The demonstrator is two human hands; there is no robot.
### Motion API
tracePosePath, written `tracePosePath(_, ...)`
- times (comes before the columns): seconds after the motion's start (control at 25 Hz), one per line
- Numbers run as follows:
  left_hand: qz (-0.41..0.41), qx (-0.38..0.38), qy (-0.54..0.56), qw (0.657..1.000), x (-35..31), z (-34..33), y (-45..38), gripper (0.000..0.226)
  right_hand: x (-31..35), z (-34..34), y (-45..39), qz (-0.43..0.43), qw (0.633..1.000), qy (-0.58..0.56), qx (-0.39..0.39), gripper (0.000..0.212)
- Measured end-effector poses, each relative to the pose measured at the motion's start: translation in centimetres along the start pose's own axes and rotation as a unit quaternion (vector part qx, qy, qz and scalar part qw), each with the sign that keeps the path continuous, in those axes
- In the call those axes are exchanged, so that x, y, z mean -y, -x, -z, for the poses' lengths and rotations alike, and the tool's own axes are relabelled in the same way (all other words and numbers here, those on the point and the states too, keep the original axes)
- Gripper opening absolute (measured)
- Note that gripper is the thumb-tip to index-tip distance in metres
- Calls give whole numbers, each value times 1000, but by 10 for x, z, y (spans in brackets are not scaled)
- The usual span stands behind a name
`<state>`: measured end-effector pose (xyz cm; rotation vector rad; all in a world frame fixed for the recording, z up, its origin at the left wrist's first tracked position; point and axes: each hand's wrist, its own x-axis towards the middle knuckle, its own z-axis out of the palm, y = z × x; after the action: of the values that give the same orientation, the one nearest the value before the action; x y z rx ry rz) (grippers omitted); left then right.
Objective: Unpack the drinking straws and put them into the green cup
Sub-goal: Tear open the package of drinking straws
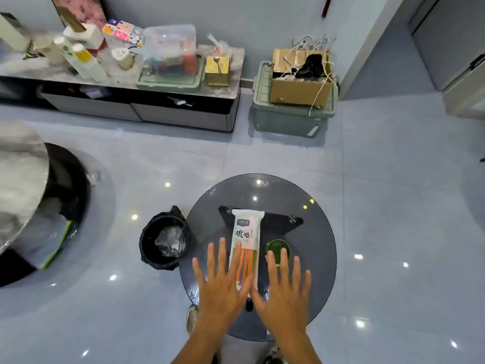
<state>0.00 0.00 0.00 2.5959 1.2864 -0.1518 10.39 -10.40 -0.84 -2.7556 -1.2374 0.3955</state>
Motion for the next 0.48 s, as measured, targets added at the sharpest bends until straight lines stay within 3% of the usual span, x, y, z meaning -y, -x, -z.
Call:
tracePosePath(0.08, -1, -5, 12, 1000, 1, -23, -8, 69, 4, -20, -12, 39, 999, -9, 3, 75)
tracePosePath(0.28, -55, 29, 2, 998, 41, -141, -51, 60, 7, -143, -47, 149, 987, -52, -8, 61)
tracePosePath(0.48, -178, 60, 86, 978, 96, -258, -81, 58, -13, -266, -77, 189, 976, -102, -28, 63)
